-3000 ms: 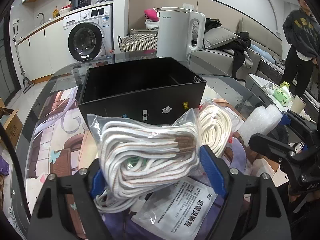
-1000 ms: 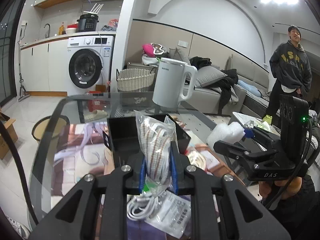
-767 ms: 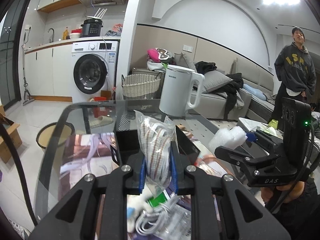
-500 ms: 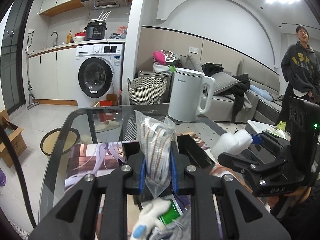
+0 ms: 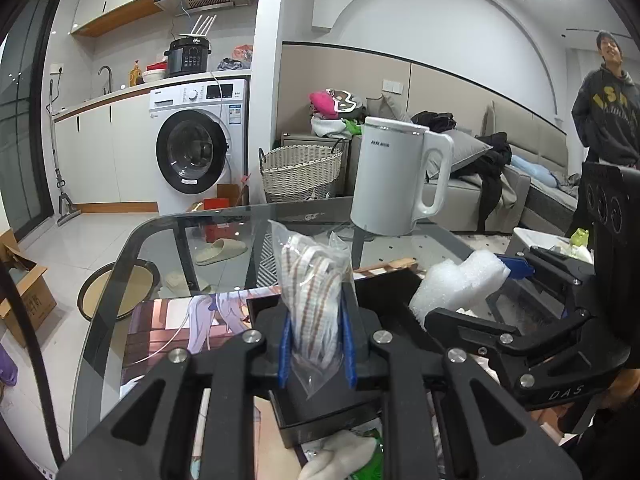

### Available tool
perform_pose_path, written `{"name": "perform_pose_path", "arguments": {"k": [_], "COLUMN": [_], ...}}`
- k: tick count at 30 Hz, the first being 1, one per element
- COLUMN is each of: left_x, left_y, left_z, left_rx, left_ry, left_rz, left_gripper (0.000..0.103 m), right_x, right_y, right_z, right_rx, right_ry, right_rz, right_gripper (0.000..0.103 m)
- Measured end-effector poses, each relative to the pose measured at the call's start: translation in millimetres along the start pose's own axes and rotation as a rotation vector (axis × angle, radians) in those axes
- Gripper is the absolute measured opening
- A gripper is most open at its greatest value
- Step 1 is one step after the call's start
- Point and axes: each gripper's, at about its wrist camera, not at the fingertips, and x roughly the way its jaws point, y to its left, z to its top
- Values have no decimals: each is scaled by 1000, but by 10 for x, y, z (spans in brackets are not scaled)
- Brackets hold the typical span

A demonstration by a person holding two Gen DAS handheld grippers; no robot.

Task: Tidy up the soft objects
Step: 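Lift the cable bag with the left gripper while the right carries the foam over the black box, then open the right gripper to drop the foam into the box while the left releases the cable bag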

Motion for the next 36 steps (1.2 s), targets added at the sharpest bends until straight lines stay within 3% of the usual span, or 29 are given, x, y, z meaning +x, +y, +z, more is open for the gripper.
{"name": "perform_pose_path", "arguments": {"k": [8, 19, 28, 36], "left_x": [186, 310, 309, 375], "left_y": [-5, 2, -8, -58], "left_z": [-106, -203, -239, -174], "left_rx": [22, 24, 37, 40], "left_ry": [32, 68, 74, 83], "left_rz": [-4, -16, -21, -32], "left_gripper": [18, 18, 18, 20], "right_x": [335, 518, 399, 269], "right_y": [34, 4, 47, -6], "right_z": [-83, -137, -140, -199], "right_rx": [-43, -59, -83, -64], "right_ry": [71, 102, 72, 59], "right_rz": [21, 31, 6, -7], "right_gripper": [89, 89, 97, 98]}}
